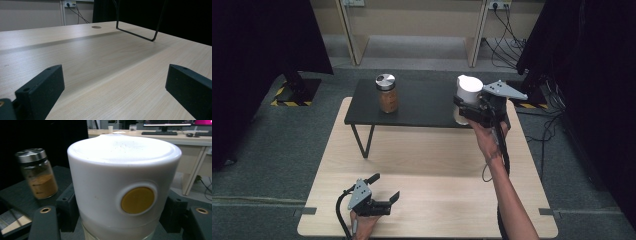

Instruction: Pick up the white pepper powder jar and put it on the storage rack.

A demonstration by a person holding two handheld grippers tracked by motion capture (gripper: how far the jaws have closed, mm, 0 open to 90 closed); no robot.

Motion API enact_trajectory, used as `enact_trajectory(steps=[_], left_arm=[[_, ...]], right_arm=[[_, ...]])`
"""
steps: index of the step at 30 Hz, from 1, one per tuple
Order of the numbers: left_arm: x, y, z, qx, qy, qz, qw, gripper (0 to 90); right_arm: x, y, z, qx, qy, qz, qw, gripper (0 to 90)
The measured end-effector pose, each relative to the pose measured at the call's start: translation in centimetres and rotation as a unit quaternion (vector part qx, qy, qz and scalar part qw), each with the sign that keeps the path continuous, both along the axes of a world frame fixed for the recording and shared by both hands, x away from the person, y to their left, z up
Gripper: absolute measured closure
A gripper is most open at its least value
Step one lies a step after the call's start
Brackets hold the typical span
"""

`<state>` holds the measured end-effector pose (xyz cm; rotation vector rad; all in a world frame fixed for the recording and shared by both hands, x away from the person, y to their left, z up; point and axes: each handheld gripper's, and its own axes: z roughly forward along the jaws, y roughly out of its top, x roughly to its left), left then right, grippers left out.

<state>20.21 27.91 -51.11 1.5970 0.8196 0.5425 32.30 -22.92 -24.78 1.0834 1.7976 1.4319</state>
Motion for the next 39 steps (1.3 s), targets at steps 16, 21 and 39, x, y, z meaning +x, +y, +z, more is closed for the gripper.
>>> enact_trajectory(steps=[16,21,39], left_arm=[[-0.1,0.1,-0.1,-0.005,0.002,0.005,1.0,1.4],[0.0,0.1,-0.1,-0.006,0.002,0.005,1.0,1.4],[0.0,0.1,-0.1,-0.006,0.002,0.003,1.0,1.4]], right_arm=[[2.8,2.0,0.2,-0.007,0.006,-0.053,0.9986,30.8],[3.3,2.1,0.0,-0.008,0.009,-0.06,0.9982,30.7],[4.0,2.6,-1.0,-0.014,0.011,-0.07,0.9974,30.7]])
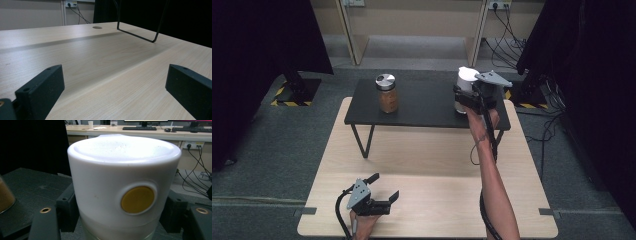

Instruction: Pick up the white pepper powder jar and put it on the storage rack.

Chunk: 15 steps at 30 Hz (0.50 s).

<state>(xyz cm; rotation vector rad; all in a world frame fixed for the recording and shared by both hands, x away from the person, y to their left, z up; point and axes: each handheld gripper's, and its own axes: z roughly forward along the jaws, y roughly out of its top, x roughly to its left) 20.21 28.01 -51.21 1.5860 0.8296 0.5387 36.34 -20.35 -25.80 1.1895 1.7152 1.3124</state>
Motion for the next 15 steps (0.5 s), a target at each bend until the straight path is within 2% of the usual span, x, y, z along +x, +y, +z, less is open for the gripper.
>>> enact_trajectory(steps=[6,9,11,12,15], left_arm=[[-0.03,-0.06,0.02,0.001,-0.001,0.0,1.0,1.4],[-0.02,-0.06,0.04,0.002,0.0,0.0,1.0,1.4],[-0.02,-0.06,0.03,0.002,0.0,-0.001,1.0,1.5],[-0.01,-0.06,0.04,0.002,0.0,-0.001,1.0,1.5],[-0.02,-0.07,0.05,0.002,0.0,-0.001,1.0,1.5]], right_arm=[[-0.07,-0.13,0.22,-0.009,0.002,0.007,0.9999,29.0],[-0.04,-0.3,0.39,-0.011,0.003,0.014,0.9998,12.1],[-0.48,-0.2,0.41,-0.011,-0.006,0.003,0.9999,2.7],[-0.61,-0.38,0.46,-0.005,-0.008,0.002,1.0,0.2],[-0.97,-0.85,0.79,0.005,-0.005,-0.001,1.0,0.1]])
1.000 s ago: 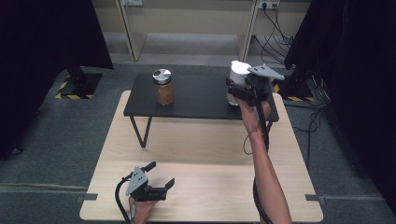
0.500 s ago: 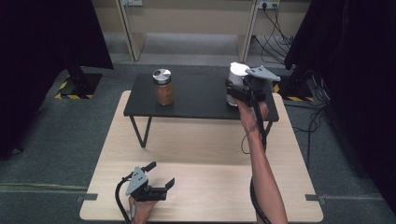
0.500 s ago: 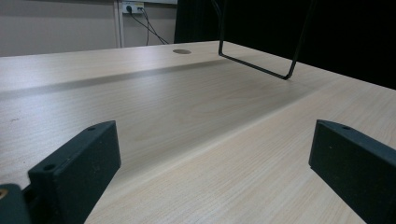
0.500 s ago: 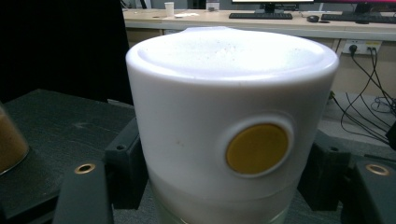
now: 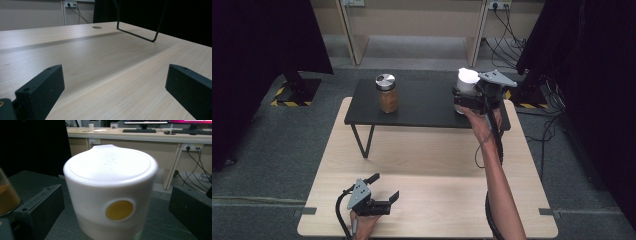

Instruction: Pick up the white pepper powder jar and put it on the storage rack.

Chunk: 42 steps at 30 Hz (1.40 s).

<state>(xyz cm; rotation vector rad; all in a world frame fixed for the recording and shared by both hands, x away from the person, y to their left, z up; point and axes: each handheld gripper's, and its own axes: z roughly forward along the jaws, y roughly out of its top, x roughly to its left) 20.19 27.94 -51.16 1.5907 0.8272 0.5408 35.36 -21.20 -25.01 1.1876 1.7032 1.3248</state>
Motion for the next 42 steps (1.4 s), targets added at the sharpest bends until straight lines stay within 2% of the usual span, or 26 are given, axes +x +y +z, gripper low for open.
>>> enact_trajectory(steps=[4,8,13,16,23,27,35,39,42], left_arm=[[0.0,0.0,0.0,0.001,-0.001,0.0,1.0,1.5],[0.0,0.0,0.0,0.002,0.0,-0.002,1.0,1.5],[0.0,0.0,0.1,0.004,0.0,-0.002,1.0,1.5],[0.0,-0.1,0.0,0.003,0.0,-0.002,1.0,1.5],[0.0,0.0,0.0,0.003,0.0,-0.002,1.0,1.5],[0.0,0.0,0.1,0.003,0.001,-0.002,1.0,1.5],[0.0,0.0,0.0,0.003,0.001,-0.002,1.0,1.5],[0.0,0.0,0.0,0.003,0.001,-0.002,1.0,1.5],[0.0,0.0,0.0,0.0,0.003,-0.001,1.0,1.5]], right_arm=[[-0.7,-0.8,0.0,0.0,-0.005,0.012,0.9999,0.1],[-1.5,-1.4,0.2,-0.009,-0.008,0.024,0.9996,0.1],[-2.7,-2.6,0.4,-0.023,-0.014,0.055,0.9981,0.1],[-3.6,-2.8,0.5,-0.028,-0.019,0.06,0.9976,0.1],[-5.2,-3.9,0.5,-0.016,-0.032,0.067,0.9971,0.1],[-5.9,-4.5,0.2,-0.001,-0.033,0.078,0.9964,0.1],[-8.0,-5.4,-1.4,0.01,-0.037,0.097,0.9945,0.1],[-9.2,-6.2,-2.9,0.018,-0.032,0.107,0.9936,0.1],[-10.3,-6.7,-4.2,0.016,-0.041,0.109,0.9931,0.1]])
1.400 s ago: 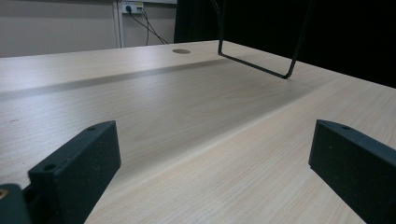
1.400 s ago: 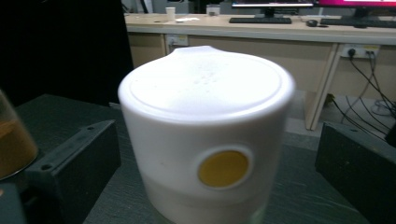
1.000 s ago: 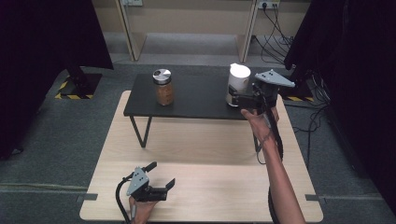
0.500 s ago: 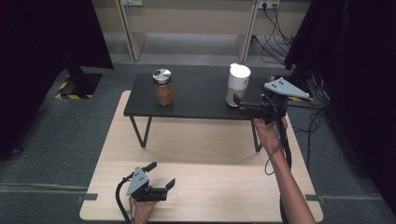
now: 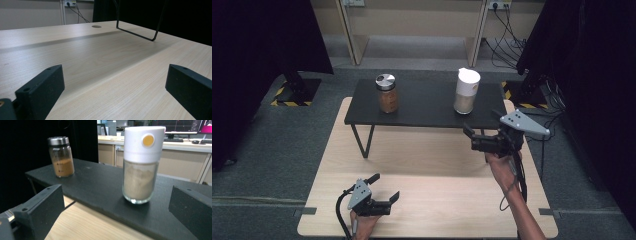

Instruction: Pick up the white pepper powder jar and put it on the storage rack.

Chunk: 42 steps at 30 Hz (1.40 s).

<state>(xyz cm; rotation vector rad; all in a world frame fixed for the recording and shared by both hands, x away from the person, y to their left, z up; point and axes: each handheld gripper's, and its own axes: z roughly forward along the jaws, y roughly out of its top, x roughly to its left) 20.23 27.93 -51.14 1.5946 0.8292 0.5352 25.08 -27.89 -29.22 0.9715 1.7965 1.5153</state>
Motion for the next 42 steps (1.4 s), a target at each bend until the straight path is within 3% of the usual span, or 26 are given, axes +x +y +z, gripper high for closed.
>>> enact_trajectory(steps=[8,14,20,25,32,42], left_arm=[[0.0,0.0,0.0,0.0,0.0,0.0,1.0,1.5],[0.0,0.0,0.0,0.0,0.0,0.0,1.0,1.5],[0.1,0.2,-0.1,-0.009,0.004,0.001,1.0,1.5],[0.1,0.2,-0.1,-0.006,0.002,0.0,1.0,1.5],[0.1,0.2,-0.1,-0.005,0.002,0.0,1.0,1.5],[0.1,0.2,-0.1,-0.005,0.002,0.0,1.0,1.5]], right_arm=[[-1.7,-1.1,-3.5,0.015,0.013,0.004,0.9998,0.1],[-2.7,-1.6,-5.8,0.021,0.01,0.013,0.9997,0.1],[-3.3,-2.7,-8.5,0.028,0.002,0.041,0.9988,0.1],[-3.4,-2.5,-11.1,0.022,0.01,0.045,0.9987,0.1],[-3.3,-2.7,-14.6,0.045,0.017,0.047,0.9977,0.2],[-3.6,-2.7,-17.9,0.046,0.009,0.042,0.998,0.3]])
